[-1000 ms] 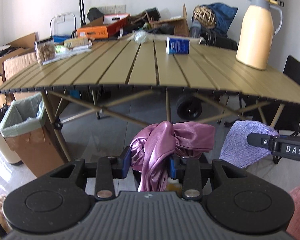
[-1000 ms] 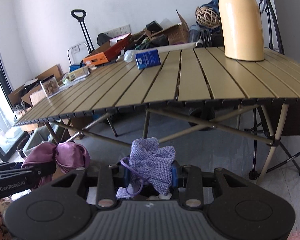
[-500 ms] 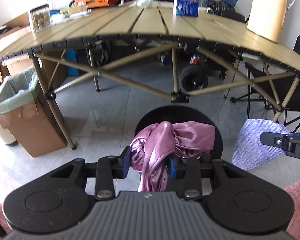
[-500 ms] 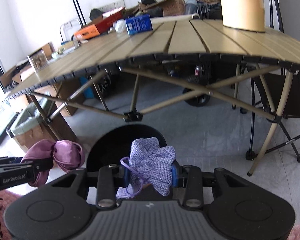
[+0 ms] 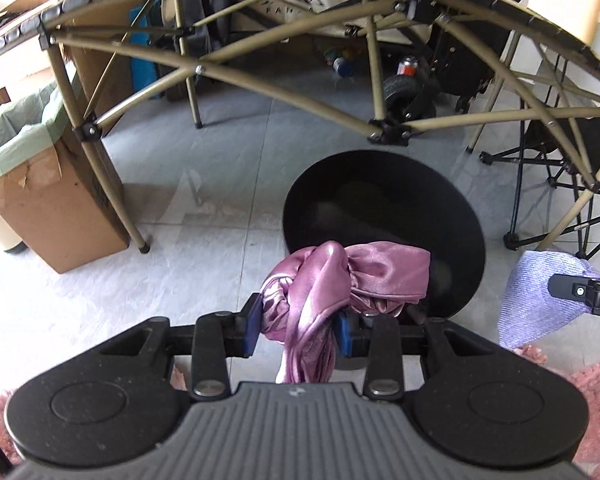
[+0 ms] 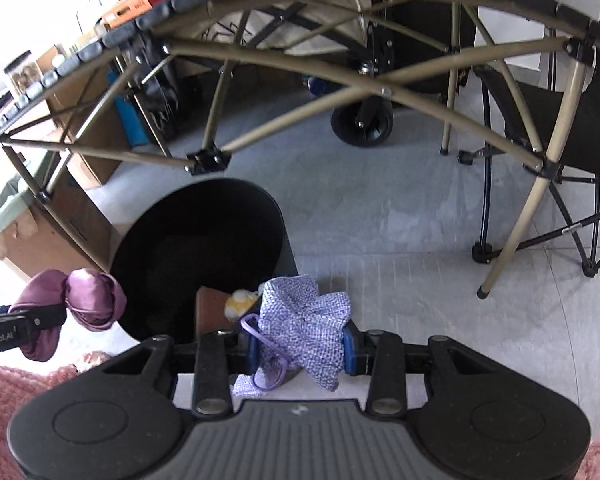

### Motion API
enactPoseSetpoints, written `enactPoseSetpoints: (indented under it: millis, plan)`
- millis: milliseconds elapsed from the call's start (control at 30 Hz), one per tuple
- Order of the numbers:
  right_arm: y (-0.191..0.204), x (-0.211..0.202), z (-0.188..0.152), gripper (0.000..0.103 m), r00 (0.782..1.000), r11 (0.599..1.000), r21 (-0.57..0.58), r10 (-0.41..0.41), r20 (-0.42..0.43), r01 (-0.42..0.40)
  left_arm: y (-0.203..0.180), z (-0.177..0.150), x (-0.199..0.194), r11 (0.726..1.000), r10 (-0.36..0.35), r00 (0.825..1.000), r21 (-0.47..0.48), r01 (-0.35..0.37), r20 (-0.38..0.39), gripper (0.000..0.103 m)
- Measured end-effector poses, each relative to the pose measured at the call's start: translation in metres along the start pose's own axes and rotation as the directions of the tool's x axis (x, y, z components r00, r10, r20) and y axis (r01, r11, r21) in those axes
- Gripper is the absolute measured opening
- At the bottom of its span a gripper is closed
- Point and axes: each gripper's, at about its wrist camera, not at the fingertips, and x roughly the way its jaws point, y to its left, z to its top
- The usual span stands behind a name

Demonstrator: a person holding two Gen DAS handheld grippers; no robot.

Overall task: Collect trash
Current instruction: 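Carry the cloth and scrunchie down off the table toward the black bin, then lower the lavender cloth into the bin and open the right gripper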

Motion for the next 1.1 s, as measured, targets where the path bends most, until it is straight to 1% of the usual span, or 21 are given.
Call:
enactPoseSetpoints:
  millis: [167,500,667,867,1100]
  plan:
    - [-0.001,0.006,-0.001,0.036,1.0,1.0,-0.012,-0.005,-0.022,0.005,0.005,0.0,0.01,1.0,0.022,0.999,-0.016,-0.023,-0.03,0.037]
    - [-0.002,0.009,0.001,0.036,0.999,0.999,-0.005,-0.032,-0.029,0.032,0.016,0.001,0.017,0.998,0.034,0.998,-0.048,-0.037,-0.047,0.036]
    - [-0.003,0.005,0.01,0.036,0.999,0.999,0.0,-0.047,0.004,0.047,0.022,0.001,0.017,0.997,0.037,0.998,-0.067,-0.04,-0.047,0.036]
    - [0.002,-0.009,0.028,0.036,0.994,0.998,-0.01,-0.054,0.093,0.056,0.031,0.0,0.016,0.995,0.038,0.998,-0.091,-0.042,-0.045,0.036]
    - [0.03,-0.005,0.047,0.036,0.994,0.997,-0.07,-0.014,0.106,0.021,0.043,0.0,0.013,0.992,0.034,0.998,-0.123,-0.039,-0.044,0.036]
